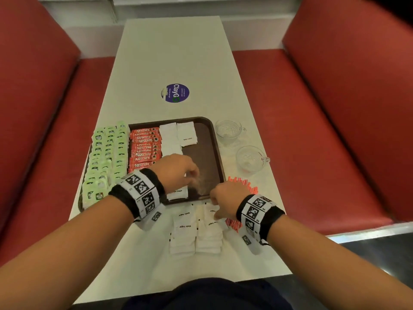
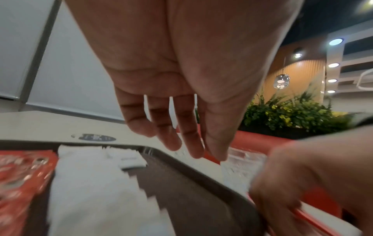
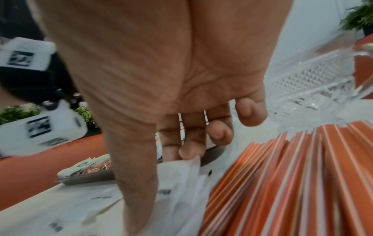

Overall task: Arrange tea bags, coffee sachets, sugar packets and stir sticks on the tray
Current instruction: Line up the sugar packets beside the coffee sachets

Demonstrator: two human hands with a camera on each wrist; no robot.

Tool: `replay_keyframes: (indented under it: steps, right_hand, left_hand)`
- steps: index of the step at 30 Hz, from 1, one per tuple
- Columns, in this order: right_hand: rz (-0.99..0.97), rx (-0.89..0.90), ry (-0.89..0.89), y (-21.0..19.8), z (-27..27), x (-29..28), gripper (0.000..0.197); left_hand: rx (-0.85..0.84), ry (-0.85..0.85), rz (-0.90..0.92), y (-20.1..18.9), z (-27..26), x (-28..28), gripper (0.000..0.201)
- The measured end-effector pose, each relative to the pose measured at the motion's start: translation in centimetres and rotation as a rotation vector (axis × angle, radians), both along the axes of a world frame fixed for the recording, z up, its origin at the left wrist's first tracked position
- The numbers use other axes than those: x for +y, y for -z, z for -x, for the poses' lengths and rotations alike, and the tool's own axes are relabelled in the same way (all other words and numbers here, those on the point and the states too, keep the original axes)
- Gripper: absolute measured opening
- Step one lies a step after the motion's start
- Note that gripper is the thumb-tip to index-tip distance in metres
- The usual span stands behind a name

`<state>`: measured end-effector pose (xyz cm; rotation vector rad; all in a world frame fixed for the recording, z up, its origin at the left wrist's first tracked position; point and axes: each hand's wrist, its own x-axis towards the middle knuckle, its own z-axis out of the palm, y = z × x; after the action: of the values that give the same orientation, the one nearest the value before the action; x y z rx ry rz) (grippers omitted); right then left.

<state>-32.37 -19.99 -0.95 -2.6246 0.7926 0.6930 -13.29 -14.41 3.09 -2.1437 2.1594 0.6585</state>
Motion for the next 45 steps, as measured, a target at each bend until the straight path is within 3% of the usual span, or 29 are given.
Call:
replay_keyframes:
  steps: [8,12,14,16,26,29,31,37,42,45]
  right_hand:
    - [-0.051,-0.034,0.025,-0.8,0.3,0.4,0.014]
    - [-0.101,-0.108,0.076,-1.1,0.8,0.4,0.015]
    - [-0.139,-0.134,0.108,-1.2,1.0,0.6,0.028]
    - [-0.147,-0.138,0.109,-1.5,1.0,0.7,0.034]
    - [-0.147,-0.166,0.121,-2.1,1.5,0.7,0.005]
    - [-0.178,-0.191,0.158,-2.2,1.6,0.6,0.028]
    - [-0.2,-0.197,0.175,-2.2,1.6,0.6,0.029]
    - [-0.268,-0.271,0.217,-2.0,1.6,0.7,0.012]
    - [-0.331,-0.383,0.185,-2.3,1.5,0.6,0.042]
    - [-0.278,-0.458,0.16,-2.2,1.0,0.3,0.04]
  left_hand:
    - [-0.113,0.211,-0.126,5.1,2.7,5.6,0.044]
    - [-0.223,0.305,-0.111,5.5,3.0,6.2,0.05]
    - [-0.239,0.32,-0.116,5.4,3.0,6.1,0.053]
    - [-0.252,0.34,-0.133,5.2,3.0,5.9,0.052]
    - [-0.297,0.444,-0.237,4.4,2.8,4.7,0.025]
    - [-0.31,0.467,-0.221,4.3,2.7,4.6,0.019]
    - [-0.311,0.473,-0.216,4.2,2.9,4.7,0.018]
    - [-0.105,0.325,0.006,2.5,2.2,4.9,0.014]
    - [0.171,0.01,0.159,0.4,1.0,5.1,0.01]
    - [0.326,-0.159,0.324,-0.1,0.6,5.6,0.01]
